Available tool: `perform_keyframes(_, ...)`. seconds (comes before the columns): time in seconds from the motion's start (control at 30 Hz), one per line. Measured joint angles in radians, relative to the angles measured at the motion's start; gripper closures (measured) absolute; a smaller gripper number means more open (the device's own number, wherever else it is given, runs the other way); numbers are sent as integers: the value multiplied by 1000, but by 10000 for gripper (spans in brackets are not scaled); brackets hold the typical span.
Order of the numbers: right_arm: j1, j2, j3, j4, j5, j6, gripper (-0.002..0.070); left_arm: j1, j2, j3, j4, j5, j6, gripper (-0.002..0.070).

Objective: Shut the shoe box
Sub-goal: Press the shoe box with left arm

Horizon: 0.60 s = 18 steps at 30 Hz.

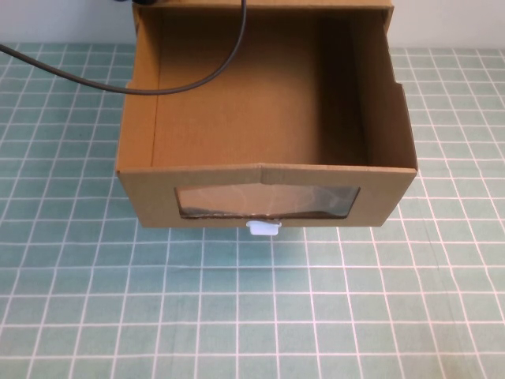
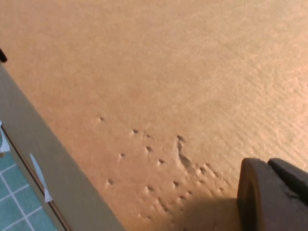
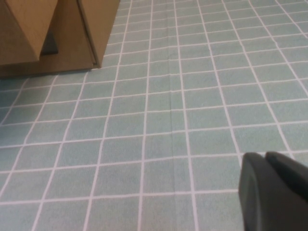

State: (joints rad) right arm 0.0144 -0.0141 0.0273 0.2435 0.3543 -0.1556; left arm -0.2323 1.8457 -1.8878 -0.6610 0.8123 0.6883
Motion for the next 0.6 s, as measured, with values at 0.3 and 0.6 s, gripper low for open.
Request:
perform_keyframes(0.3,0,0,0,385,-131,0,689,0,0,-1,0,3,7,680)
perform_keyframes(0.6,0,0,0,687,-264,0,689,-1,0,-1,0,5,7,680)
